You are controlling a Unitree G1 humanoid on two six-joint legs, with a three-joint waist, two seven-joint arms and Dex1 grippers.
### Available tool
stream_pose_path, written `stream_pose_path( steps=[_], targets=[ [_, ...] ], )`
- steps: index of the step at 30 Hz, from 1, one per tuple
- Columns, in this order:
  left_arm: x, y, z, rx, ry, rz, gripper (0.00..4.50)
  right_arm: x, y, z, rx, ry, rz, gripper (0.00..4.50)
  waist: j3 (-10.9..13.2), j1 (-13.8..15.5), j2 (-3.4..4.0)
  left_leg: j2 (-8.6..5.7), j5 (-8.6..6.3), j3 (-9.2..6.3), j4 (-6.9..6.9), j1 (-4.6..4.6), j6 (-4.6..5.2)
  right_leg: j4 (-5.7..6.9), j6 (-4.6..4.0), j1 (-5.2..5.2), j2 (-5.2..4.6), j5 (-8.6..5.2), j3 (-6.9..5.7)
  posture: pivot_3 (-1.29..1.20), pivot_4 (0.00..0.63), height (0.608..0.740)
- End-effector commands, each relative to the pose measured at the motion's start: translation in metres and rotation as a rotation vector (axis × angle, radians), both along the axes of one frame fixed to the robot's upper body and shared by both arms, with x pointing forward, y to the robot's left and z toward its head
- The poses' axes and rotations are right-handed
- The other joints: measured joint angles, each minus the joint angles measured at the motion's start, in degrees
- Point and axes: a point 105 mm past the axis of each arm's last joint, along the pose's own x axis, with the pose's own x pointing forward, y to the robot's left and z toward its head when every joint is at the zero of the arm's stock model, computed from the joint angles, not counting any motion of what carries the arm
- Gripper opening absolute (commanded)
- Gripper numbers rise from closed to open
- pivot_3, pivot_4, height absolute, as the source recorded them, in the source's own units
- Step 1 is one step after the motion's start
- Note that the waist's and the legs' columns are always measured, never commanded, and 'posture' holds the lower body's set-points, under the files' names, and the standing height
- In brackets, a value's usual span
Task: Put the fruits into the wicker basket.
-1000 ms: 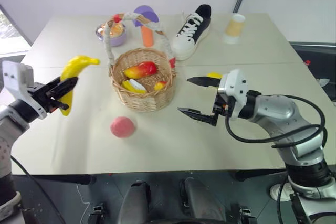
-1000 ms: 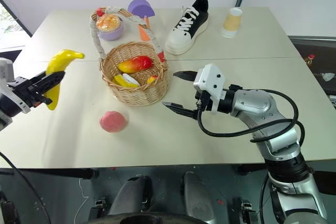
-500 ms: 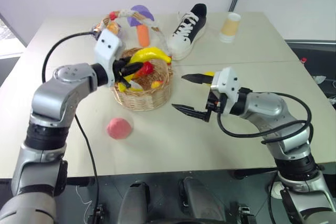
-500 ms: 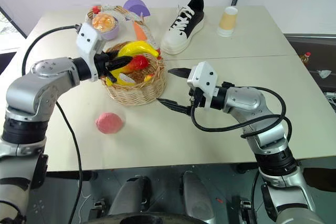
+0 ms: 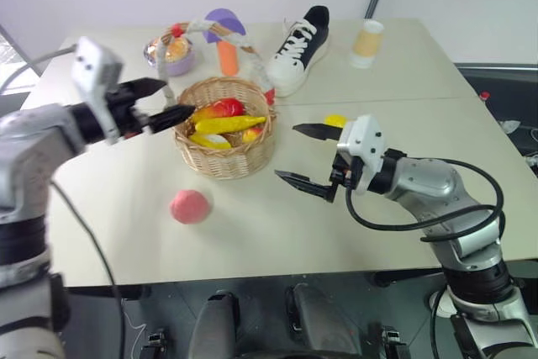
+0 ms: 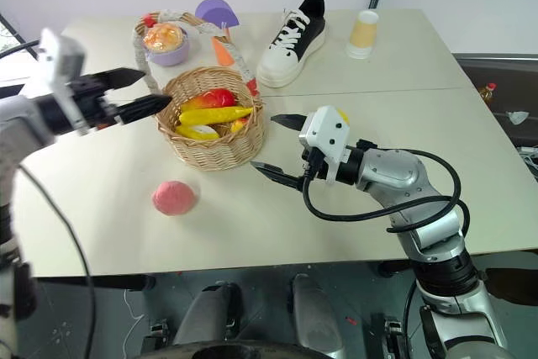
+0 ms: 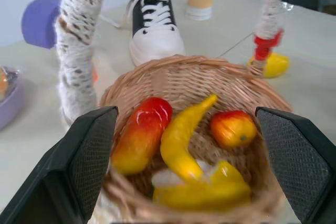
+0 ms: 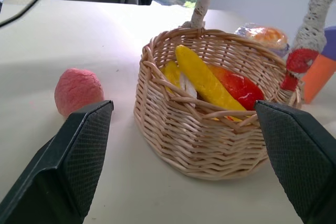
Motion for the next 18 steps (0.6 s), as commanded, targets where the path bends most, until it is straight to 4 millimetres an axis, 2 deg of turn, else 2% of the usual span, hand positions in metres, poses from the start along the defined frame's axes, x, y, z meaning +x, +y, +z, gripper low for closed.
stream_pose_path(
  steps=[1,3,5,8,14,18],
  targets=[
    [-0.039,0.007,-0.005,0.047,0.069,-0.134,4.46,-0.007,0.004,0.010,0.023,-0.044,0.044,4.50,0.0,-0.4,0.00,0.00,0.00,0.00,0.00,0.00,0.00,-0.01,0.00,0.00,0.00,0.00,0.00,0.00,0.150,0.740],
    [-0.052,0.010,-0.019,0.121,0.142,-0.160,4.46,-0.007,0.006,0.009,0.023,-0.041,0.057,4.50,0.0,-0.4,0.02,0.02,0.00,0.03,-0.01,0.01,0.00,0.00,-0.02,0.00,-0.02,-0.01,0.00,0.00,0.150,0.740],
    [-0.055,0.009,-0.033,0.212,0.173,-0.158,4.46,-0.006,0.007,0.009,0.023,-0.040,0.068,4.50,0.0,0.0,0.02,0.03,0.00,0.01,-0.01,0.01,0.00,-0.01,-0.05,0.00,-0.02,-0.03,-0.01,0.00,0.150,0.740],
    [-0.063,-0.005,-0.060,0.338,0.229,-0.224,4.46,-0.007,0.012,0.008,0.022,-0.035,0.093,4.50,0.0,0.2,0.04,0.02,0.00,0.01,0.00,0.01,0.00,-0.04,-0.07,0.03,-0.04,-0.05,-0.02,0.00,0.150,0.740],
    [-0.059,-0.018,-0.090,0.464,0.265,-0.290,4.46,-0.012,0.015,0.008,0.025,-0.031,0.108,4.50,0.0,0.0,0.03,0.01,0.00,0.05,-0.02,0.00,0.00,-0.05,-0.07,0.00,-0.01,-0.04,0.01,0.00,0.150,0.740],
    [-0.052,-0.015,-0.107,0.557,0.284,-0.291,4.46,-0.015,0.016,0.007,0.029,-0.029,0.106,4.50,0.0,-0.3,0.04,0.02,0.00,0.04,-0.02,0.00,0.01,-0.04,-0.07,-0.01,0.04,-0.04,0.01,0.00,0.150,0.740]
  ],
)
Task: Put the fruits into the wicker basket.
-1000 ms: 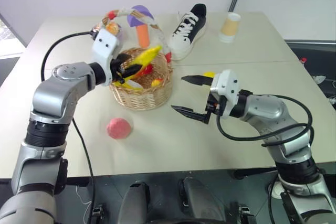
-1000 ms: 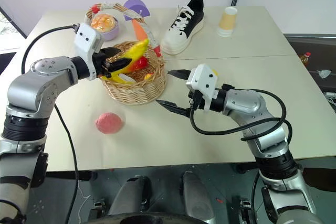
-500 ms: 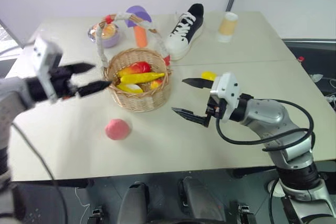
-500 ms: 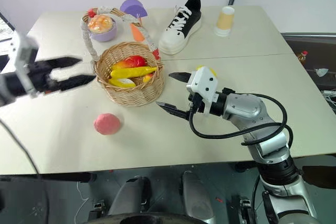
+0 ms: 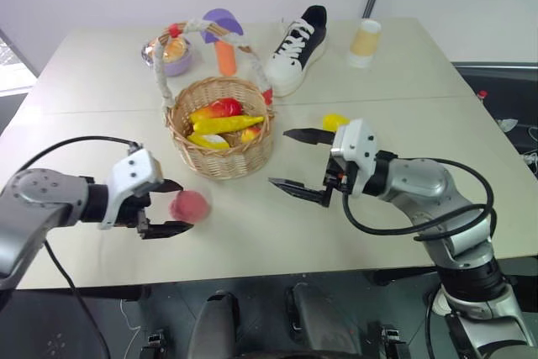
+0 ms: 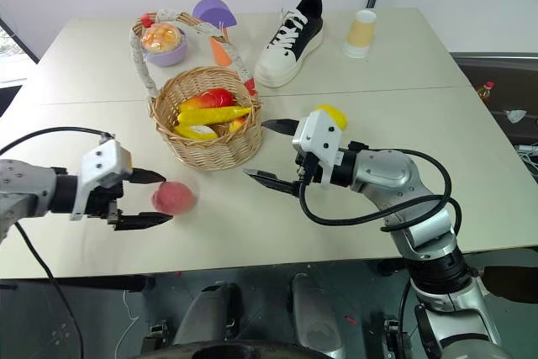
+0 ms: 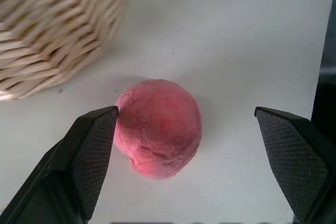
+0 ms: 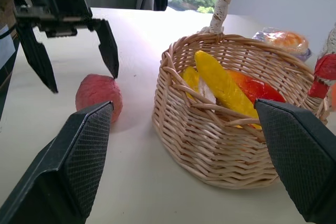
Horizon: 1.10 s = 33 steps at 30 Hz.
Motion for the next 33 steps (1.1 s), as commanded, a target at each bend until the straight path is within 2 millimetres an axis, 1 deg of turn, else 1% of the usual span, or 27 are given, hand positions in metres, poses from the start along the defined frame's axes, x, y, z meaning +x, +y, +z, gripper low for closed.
stream_pose_path(
  steps=[1,3,4,6,8,9,10,12,13,14,15,17,19,22,24,26,27,29,31,32,33],
  targets=[
    [0.006,0.004,-0.009,0.068,-0.012,-0.007,4.46,-0.010,0.006,0.010,0.029,-0.037,0.029,4.50,0.0,-0.2,0.02,0.00,0.00,0.01,0.00,0.01,0.00,0.00,0.00,0.00,0.00,0.00,0.01,0.00,0.150,0.740],
    [0.008,0.002,-0.011,0.061,-0.008,-0.012,4.46,-0.011,0.006,0.009,0.030,-0.036,0.025,4.50,0.0,-0.1,0.02,0.02,0.00,0.01,-0.01,0.01,0.01,0.00,0.00,-0.01,0.03,0.00,0.01,0.00,0.150,0.740],
    [0.009,0.003,-0.012,0.060,-0.007,-0.011,4.22,-0.012,0.006,0.009,0.030,-0.037,0.023,4.50,0.0,-0.1,0.02,0.02,-0.01,0.00,-0.01,0.00,0.01,0.01,0.00,-0.02,0.04,0.00,0.01,0.00,0.150,0.740],
    [0.010,0.006,-0.014,0.078,-0.008,-0.012,3.62,-0.012,0.005,0.009,0.031,-0.038,0.019,4.50,0.0,-0.1,0.01,0.02,-0.01,0.00,0.00,-0.02,0.01,0.01,0.00,-0.03,0.03,0.00,0.01,0.00,0.150,0.740],
    [0.011,0.010,-0.014,0.089,-0.018,-0.005,2.68,-0.012,0.005,0.010,0.031,-0.041,0.015,4.50,0.0,-0.1,0.01,0.01,-0.01,0.01,0.00,-0.02,0.01,0.01,0.00,-0.03,0.02,0.00,0.01,0.00,0.150,0.740],
    [0.014,0.011,-0.010,0.078,-0.035,0.006,2.39,-0.012,0.005,0.010,0.031,-0.041,0.014,4.50,0.0,-0.1,0.02,0.02,-0.01,0.01,0.00,-0.01,0.01,0.01,0.00,-0.03,0.03,0.00,0.01,0.00,0.150,0.740],
    [0.017,0.011,-0.004,0.042,-0.048,0.026,2.22,-0.011,0.004,0.010,0.030,-0.042,0.014,4.50,0.0,-0.1,0.02,0.02,-0.01,0.00,0.00,-0.01,0.01,0.01,0.00,-0.03,0.03,0.00,0.01,0.00,0.150,0.740],
    [0.023,0.009,0.023,-0.107,-0.094,0.064,2.22,-0.011,0.004,0.010,0.027,-0.043,0.016,4.50,0.0,-0.1,0.00,0.02,-0.01,0.00,0.01,-0.01,0.01,0.02,0.00,-0.03,0.03,0.00,0.01,0.00,0.150,0.740],
    [0.026,0.007,0.043,-0.215,-0.133,0.083,2.22,-0.011,0.004,0.010,0.026,-0.043,0.018,4.50,0.0,-0.1,-0.02,0.02,0.00,-0.02,0.02,-0.02,0.01,0.02,0.00,-0.03,0.03,0.00,-0.01,0.00,0.150,0.740],
    [0.028,0.005,0.058,-0.292,-0.169,0.096,2.22,-0.011,0.004,0.010,0.025,-0.043,0.019,4.50,0.0,0.0,-0.03,0.02,0.00,-0.03,0.04,-0.03,0.01,0.03,0.00,-0.03,0.04,0.00,-0.02,0.00,0.150,0.740],
    [0.032,0.004,0.071,-0.352,-0.208,0.118,2.22,-0.010,0.004,0.010,0.025,-0.042,0.020,4.50,0.0,0.1,-0.03,0.02,0.00,-0.04,0.05,-0.05,0.01,0.03,0.01,-0.03,0.04,0.00,-0.03,0.00,0.150,0.740],
    [0.042,0.001,0.089,-0.404,-0.288,0.160,2.22,-0.008,0.004,0.009,0.020,-0.038,0.019,4.50,0.0,0.1,-0.04,0.01,-0.01,-0.05,0.07,-0.07,0.01,0.02,0.02,-0.02,0.02,0.01,-0.03,0.00,0.150,0.740],
    [0.055,-0.004,0.097,-0.399,-0.359,0.213,2.22,-0.006,0.003,0.007,0.013,-0.032,0.017,4.50,0.0,0.1,-0.04,-0.02,-0.01,-0.04,0.07,-0.05,0.01,0.03,0.04,-0.01,-0.01,0.01,-0.02,0.00,0.150,0.740],
    [0.077,-0.014,0.090,-0.306,-0.435,0.272,2.22,0.001,0.001,0.003,-0.003,-0.022,-0.002,4.50,0.0,0.1,-0.04,-0.03,0.00,-0.05,0.07,-0.03,0.01,0.04,0.04,0.01,0.00,0.02,-0.01,0.00,0.150,0.740],
    [0.091,-0.024,0.086,-0.309,-0.439,0.308,2.22,0.008,-0.002,-0.001,-0.023,-0.020,-0.033,4.50,0.0,0.1,-0.05,-0.04,0.00,-0.05,0.07,-0.02,0.01,0.06,0.04,0.01,0.00,0.02,-0.01,0.00,0.150,0.740],
    [0.094,-0.033,0.084,-0.333,-0.426,0.302,2.22,0.014,-0.007,-0.004,-0.042,-0.021,-0.069,4.50,0.0,0.1,-0.05,-0.04,0.00,-0.06,0.07,-0.03,0.01,0.06,0.04,0.01,0.02,0.02,-0.01,0.00,0.150,0.740],
    [0.095,-0.038,0.084,-0.347,-0.419,0.287,2.22,0.023,-0.013,-0.007,-0.060,-0.023,-0.123,4.50,0.0,-0.1,-0.05,-0.04,0.00,-0.06,0.07,-0.04,0.01,0.06,0.04,0.01,0.01,0.02,-0.01,0.00,0.150,0.740],
    [0.099,-0.044,0.083,-0.379,-0.401,0.286,3.22,0.041,-0.031,-0.012,-0.095,-0.025,-0.245,4.50,0.0,-0.1,-0.05,-0.03,-0.01,-0.04,0.07,-0.04,0.01,0.06,0.04,0.00,0.01,0.02,0.01,0.00,0.150,0.740],
    [0.100,-0.048,0.085,-0.395,-0.411,0.275,4.14,0.053,-0.046,-0.015,-0.114,-0.026,-0.337,4.50,0.0,-0.1,-0.05,-0.03,0.00,-0.05,0.07,-0.04,0.01,0.07,0.03,-0.01,0.01,0.02,0.01,0.00,0.150,0.740],
    [0.101,-0.047,0.087,-0.389,-0.428,0.274,4.47,0.059,-0.053,-0.015,-0.125,-0.033,-0.381,4.50,0.0,-0.1,-0.04,-0.03,0.00,-0.04,0.07,-0.03,0.01,0.07,0.03,-0.01,0.01,0.03,0.01,0.00,0.150,0.740],
    [0.103,-0.047,0.088,-0.387,-0.442,0.277,4.47,0.065,-0.060,-0.016,-0.137,-0.041,-0.430,4.50,0.0,-0.1,-0.04,-0.03,0.00,-0.04,0.06,-0.02,0.01,0.08,0.03,-0.01,0.01,0.03,0.02,0.00,0.150,0.740]
  ],
)
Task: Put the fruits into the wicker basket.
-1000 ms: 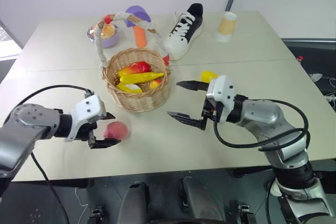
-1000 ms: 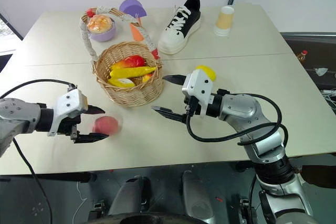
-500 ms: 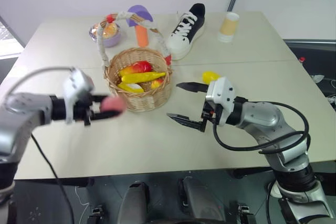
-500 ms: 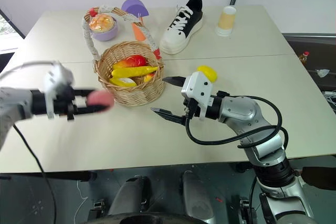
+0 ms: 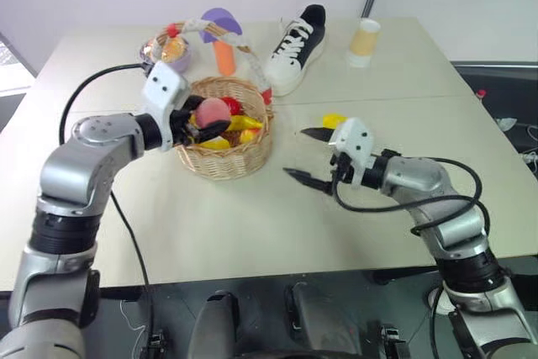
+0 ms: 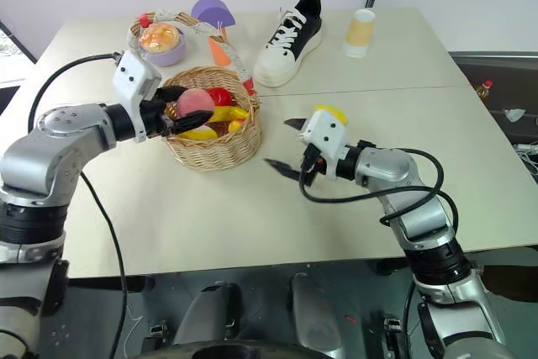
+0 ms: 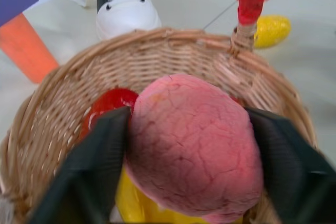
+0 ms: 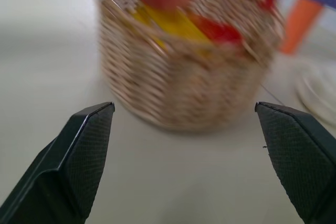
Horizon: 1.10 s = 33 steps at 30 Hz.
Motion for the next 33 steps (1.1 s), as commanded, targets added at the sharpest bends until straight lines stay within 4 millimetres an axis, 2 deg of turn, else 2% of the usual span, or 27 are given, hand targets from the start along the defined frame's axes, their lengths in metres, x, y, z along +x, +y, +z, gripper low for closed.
stream_pose_path(
  steps=[1,4,10,13,18,21,23,24,25,27,29,31,33],
  targets=[
    [0.001,-0.003,0.018,-0.006,-0.093,-0.011,4.47,0.025,-0.028,0.016,-0.044,-0.100,-0.178,4.50,0.0,0.0,0.00,0.00,0.00,0.00,0.00,0.00,0.00,0.00,0.00,0.00,0.00,0.00,0.00,0.00,0.150,0.740],
    [-0.016,-0.015,0.025,-0.061,-0.131,-0.142,4.47,0.049,-0.050,0.017,-0.092,-0.127,-0.328,4.50,0.0,0.0,0.00,0.00,0.01,0.03,0.01,0.01,-0.01,0.00,0.00,0.00,-0.02,0.01,0.01,0.00,0.150,0.740],
    [-0.064,-0.040,-0.004,-0.017,-0.058,-0.411,4.47,0.081,-0.065,0.002,-0.189,-0.123,-0.396,4.50,0.0,-0.1,0.01,0.00,0.00,0.07,-0.07,0.01,-0.01,-0.02,-0.02,-0.01,-0.03,0.00,0.05,0.00,0.150,0.740],
    [-0.073,-0.043,-0.015,0.013,-0.028,-0.442,4.47,0.094,-0.069,-0.005,-0.195,-0.090,-0.417,4.50,0.0,-0.1,0.02,0.00,0.01,0.07,-0.03,0.01,-0.01,0.00,-0.02,-0.01,-0.03,0.01,0.06,0.00,0.150,0.740],
    [-0.076,-0.045,-0.018,-0.008,-0.028,-0.420,4.47,0.107,-0.071,-0.016,-0.161,-0.036,-0.432,4.50,0.0,-0.1,0.02,0.00,0.01,0.07,-0.01,0.01,-0.01,-0.01,-0.01,0.00,-0.03,0.01,0.06,0.00,0.150,0.740],
    [-0.078,-0.044,-0.021,-0.015,-0.023,-0.405,4.50,0.110,-0.068,-0.023,-0.155,-0.013,-0.425,3.69,0.0,-0.1,0.02,0.00,0.01,0.07,-0.04,0.00,-0.01,-0.01,-0.02,0.00,-0.04,0.01,0.06,0.00,0.150,0.740],
    [-0.077,-0.042,-0.022,-0.025,-0.023,-0.391,4.50,0.111,-0.067,-0.022,-0.146,-0.018,-0.425,2.68,0.0,-0.1,0.03,0.01,0.00,0.07,-0.04,0.01,0.00,-0.01,-0.02,0.00,-0.04,0.01,0.06,0.00,0.150,0.740],
    [-0.076,-0.041,-0.021,-0.033,-0.023,-0.386,4.50,0.111,-0.067,-0.020,-0.145,-0.024,-0.426,2.17,0.0,-0.1,0.03,0.01,0.00,0.07,-0.04,0.01,-0.01,-0.01,-0.02,0.00,-0.05,0.01,0.07,0.00,0.150,0.740],
    [-0.076,-0.040,-0.020,-0.044,-0.030,-0.379,4.50,0.110,-0.067,-0.017,-0.148,-0.040,-0.427,1.85,0.0,-0.1,0.03,0.01,0.00,0.06,-0.03,0.01,0.00,0.00,-0.02,0.00,-0.05,0.02,0.06,0.00,0.150,0.740],
    [-0.075,-0.036,-0.018,-0.061,-0.041,-0.365,4.50,0.108,-0.066,-0.009,-0.154,-0.075,-0.417,1.85,0.0,-0.1,0.03,0.00,0.01,0.07,-0.02,0.01,-0.01,0.01,-0.01,0.00,-0.05,0.02,0.06,0.00,0.150,0.740],
    [-0.070,-0.025,-0.015,-0.092,-0.049,-0.319,4.50,0.098,-0.058,0.010,-0.171,-0.169,-0.334,1.85,0.0,-0.1,0.06,0.00,0.01,0.06,-0.02,0.01,-0.01,0.01,-0.01,0.00,-0.05,0.02,0.06,0.00,0.150,0.740],
    [-0.066,-0.009,-0.014,-0.129,-0.044,-0.260,4.50,0.072,-0.039,0.030,-0.167,-0.260,-0.163,1.85,0.0,0.0,0.08,0.00,0.00,0.05,-0.05,0.01,0.00,0.00,-0.02,-0.01,-0.05,0.01,0.05,0.00,0.150,0.740],
    [-0.065,0.012,-0.014,-0.174,-0.045,-0.199,4.50,0.034,-0.015,0.045,-0.145,-0.291,0.044,1.85,0.0,-0.1,0.08,0.02,-0.05,0.05,-0.06,0.01,0.08,-0.02,-0.01,-0.01,-0.03,0.00,0.04,0.00,0.150,0.740]
  ],
)
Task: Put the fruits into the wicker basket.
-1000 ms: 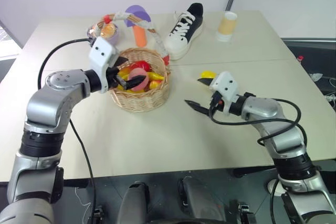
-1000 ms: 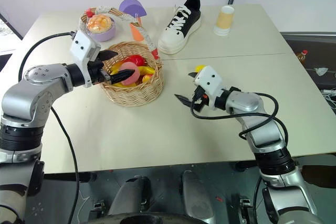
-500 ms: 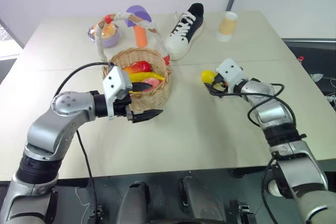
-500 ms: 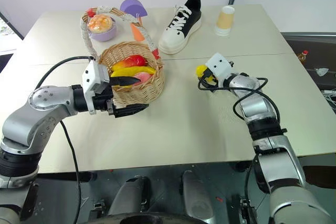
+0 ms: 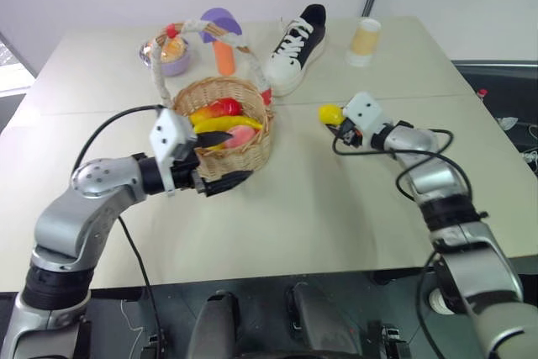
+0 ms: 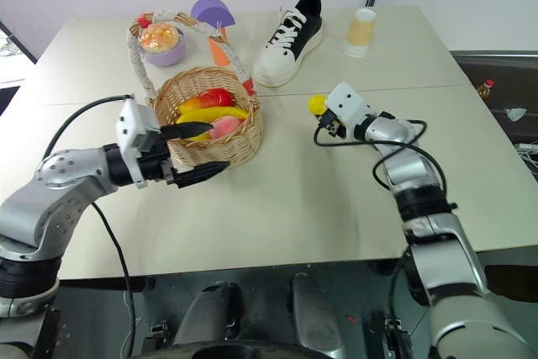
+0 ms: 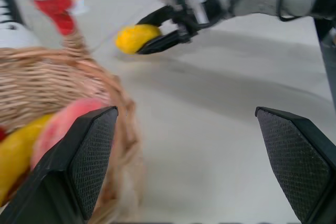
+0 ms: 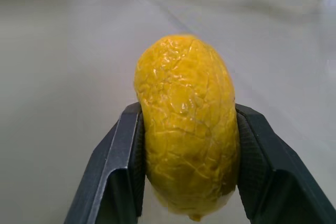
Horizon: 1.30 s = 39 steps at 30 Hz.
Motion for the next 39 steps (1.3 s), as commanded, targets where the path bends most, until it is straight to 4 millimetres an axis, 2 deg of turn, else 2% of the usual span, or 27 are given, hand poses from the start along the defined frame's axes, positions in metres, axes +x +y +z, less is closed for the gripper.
stream_pose_path(
  steps=[1,4,6,8,10,14,18,21,24,28,30,32,34,36,39],
  targets=[
    [0.001,0.034,0.011,-0.070,-0.036,0.098,4.50,-0.058,0.043,0.045,0.026,-0.087,0.336,1.85,0.0,-0.1,0.01,0.03,-0.01,-0.02,-0.01,-0.01,0.01,-0.01,0.00,-0.02,0.00,0.00,0.00,0.00,0.150,0.740],
    [0.001,0.055,0.009,-0.066,-0.038,0.159,4.50,-0.084,0.072,0.051,0.050,-0.061,0.463,1.85,0.0,-0.1,0.00,0.09,-0.09,-0.10,0.05,0.04,0.16,0.03,0.00,0.00,0.03,0.00,0.00,0.00,0.150,0.740],
    [0.001,0.065,0.007,-0.053,-0.039,0.190,4.50,-0.095,0.094,0.053,0.060,-0.065,0.531,1.85,0.0,0.0,-0.01,0.09,-0.09,-0.07,0.09,0.07,0.16,0.04,-0.03,0.03,0.02,0.02,-0.01,0.00,0.150,0.740],
    [0.002,0.070,0.007,-0.040,-0.044,0.210,4.50,-0.097,0.119,0.054,0.071,-0.074,0.562,1.85,0.0,0.0,-0.01,0.08,-0.08,-0.02,0.11,0.09,0.15,0.05,-0.04,0.06,0.03,0.03,-0.03,0.00,0.150,0.740],
    [0.001,0.072,0.008,-0.037,-0.049,0.215,4.50,-0.086,0.140,0.057,0.068,-0.122,0.528,1.85,0.0,-0.1,0.00,0.08,-0.08,0.00,0.13,0.09,0.15,0.05,-0.05,0.06,0.04,0.03,-0.03,0.00,0.150,0.740],
    [-0.002,0.071,0.011,-0.045,-0.060,0.212,4.50,-0.054,0.165,0.058,0.063,-0.158,0.405,1.85,0.0,0.1,-0.02,0.07,-0.08,0.01,0.10,0.03,0.14,0.06,-0.07,-0.01,0.01,0.03,-0.05,0.00,0.150,0.740],
    [-0.006,0.069,0.010,-0.046,-0.059,0.217,4.50,-0.042,0.181,0.059,0.091,-0.133,0.392,1.85,0.0,0.1,-0.02,0.03,-0.08,0.02,0.06,-0.03,0.13,0.01,-0.07,-0.03,-0.16,0.04,-0.06,0.00,0.150,0.740],
    [-0.007,0.069,0.010,-0.048,-0.062,0.226,4.50,-0.043,0.190,0.059,0.094,-0.128,0.421,3.12,0.0,0.1,-0.02,0.01,-0.08,0.00,0.04,-0.05,0.13,0.01,-0.06,-0.03,-0.33,0.04,-0.07,0.00,0.150,0.740],
    [-0.008,0.068,0.011,-0.054,-0.065,0.233,4.50,-0.050,0.194,0.069,0.111,-0.175,0.452,4.48,0.0,0.0,-0.02,0.00,-0.08,-0.01,0.04,-0.03,0.13,0.01,-0.05,-0.03,-0.36,0.05,-0.07,0.00,0.150,0.740],
    [-0.009,0.067,0.010,-0.058,-0.065,0.235,4.50,-0.080,0.183,0.088,0.204,-0.175,0.581,4.48,0.0,0.0,-0.01,0.02,-0.08,-0.03,0.03,-0.03,0.13,0.02,-0.05,-0.05,-0.31,0.05,-0.09,0.00,0.150,0.740],
    [-0.009,0.066,0.010,-0.066,-0.064,0.230,4.50,-0.102,0.166,0.094,0.277,-0.141,0.655,4.48,0.0,0.1,-0.02,0.04,-0.09,-0.12,0.02,-0.03,0.14,0.02,-0.05,-0.04,-0.30,0.05,-0.10,0.00,0.150,0.740],
    [-0.008,0.064,0.010,-0.073,-0.063,0.222,4.50,-0.114,0.146,0.096,0.379,-0.069,0.666,4.48,0.0,0.5,-0.03,0.03,-0.09,-0.19,0.01,-0.06,0.14,0.01,-0.05,0.00,-0.33,0.04,-0.15,0.00,0.150,0.740],
    [-0.007,0.062,0.010,-0.078,-0.061,0.213,4.50,-0.114,0.129,0.091,0.441,-0.001,0.615,4.48,0.0,0.4,-0.03,0.01,-0.09,-0.23,0.02,-0.05,0.14,-0.01,-0.04,0.04,-0.41,0.04,-0.17,0.00,0.150,0.740],
    [-0.006,0.061,0.010,-0.081,-0.059,0.209,4.50,-0.112,0.120,0.085,0.442,0.026,0.568,4.48,0.0,0.0,-0.03,-0.05,-0.08,-0.13,0.04,0.00,0.14,0.00,-0.02,0.04,-0.63,0.05,-0.17,0.00,0.150,0.740],
    [-0.002,0.054,0.009,-0.092,-0.055,0.181,4.50,-0.087,0.109,0.068,0.519,0.079,0.393,4.48,0.0,-0.1,-0.03,-0.07,-0.08,-0.01,0.05,0.10,0.14,0.02,-0.03,0.06,-0.37,0.05,-0.13,0.00,0.150,0.740]
  ],
)
